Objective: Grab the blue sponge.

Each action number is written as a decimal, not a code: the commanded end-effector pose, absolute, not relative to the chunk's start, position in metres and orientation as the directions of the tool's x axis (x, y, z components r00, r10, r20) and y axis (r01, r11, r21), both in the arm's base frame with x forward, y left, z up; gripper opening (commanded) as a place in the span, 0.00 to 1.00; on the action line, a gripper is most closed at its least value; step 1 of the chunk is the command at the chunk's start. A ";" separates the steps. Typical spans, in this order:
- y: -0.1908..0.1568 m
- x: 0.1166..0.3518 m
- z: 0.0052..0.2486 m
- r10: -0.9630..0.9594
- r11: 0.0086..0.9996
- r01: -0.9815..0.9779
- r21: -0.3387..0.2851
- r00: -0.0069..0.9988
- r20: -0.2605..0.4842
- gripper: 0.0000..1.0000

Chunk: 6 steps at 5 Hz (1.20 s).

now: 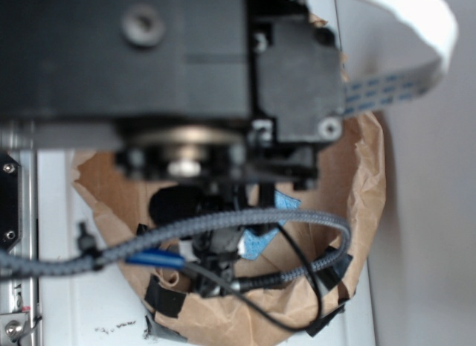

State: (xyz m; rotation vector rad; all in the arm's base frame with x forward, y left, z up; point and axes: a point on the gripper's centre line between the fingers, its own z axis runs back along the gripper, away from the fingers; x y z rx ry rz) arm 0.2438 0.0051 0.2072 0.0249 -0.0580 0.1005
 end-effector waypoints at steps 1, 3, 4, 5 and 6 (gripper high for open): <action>0.005 0.252 0.197 -0.040 0.999 0.043 -0.024 0.994 0.106 1.00; 0.013 0.285 0.134 0.388 0.918 -0.369 -0.149 0.911 0.139 1.00; 0.015 0.296 0.107 0.505 0.861 -0.493 -0.125 0.859 0.083 1.00; -0.007 0.299 0.083 0.474 0.880 -0.470 -0.067 0.878 0.060 1.00; -0.028 0.306 0.058 0.458 0.889 -0.457 -0.036 0.886 0.077 1.00</action>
